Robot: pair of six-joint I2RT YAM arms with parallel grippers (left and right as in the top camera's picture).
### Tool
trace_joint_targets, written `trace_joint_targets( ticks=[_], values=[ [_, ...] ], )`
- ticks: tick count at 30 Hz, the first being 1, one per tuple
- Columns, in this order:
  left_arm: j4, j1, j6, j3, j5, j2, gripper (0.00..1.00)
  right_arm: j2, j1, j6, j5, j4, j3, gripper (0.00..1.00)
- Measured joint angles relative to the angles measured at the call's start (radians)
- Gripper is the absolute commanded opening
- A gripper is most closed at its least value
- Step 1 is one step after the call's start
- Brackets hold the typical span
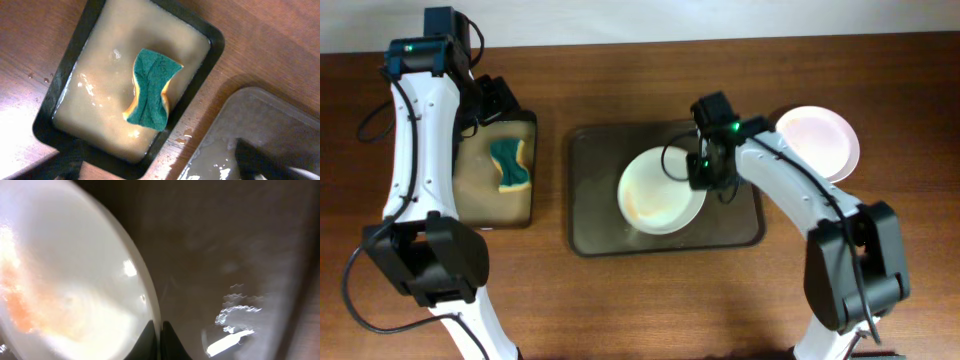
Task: Clean dirty plates on tray and stack at the side
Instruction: 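Carry the sponge with the left gripper back into the water tray, then lift the cream plate with the right gripper and stack it on the plates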
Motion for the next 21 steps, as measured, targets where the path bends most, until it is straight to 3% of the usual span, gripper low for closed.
trace_joint_targets(
  ticks=[4, 10, 16, 21],
  values=[
    [-0.014, 0.000, 0.001, 0.002, -0.001, -0.004, 0.99, -0.032, 0.035, -0.047, 0.179, -0.129, 0.182, 0.04],
    [-0.014, 0.000, 0.000, 0.002, 0.000, -0.004, 0.99, -0.040, 0.211, -0.103, 0.593, -0.217, 0.356, 0.04],
    [-0.014, 0.000, 0.000, 0.002, 0.000, -0.004, 0.99, -0.040, 0.393, -0.269, 0.995, -0.186, 0.363, 0.04],
    [-0.015, 0.000, 0.000, 0.002, 0.000, -0.004, 0.99, -0.040, 0.496, -0.470, 1.210, -0.049, 0.366, 0.04]
  ],
)
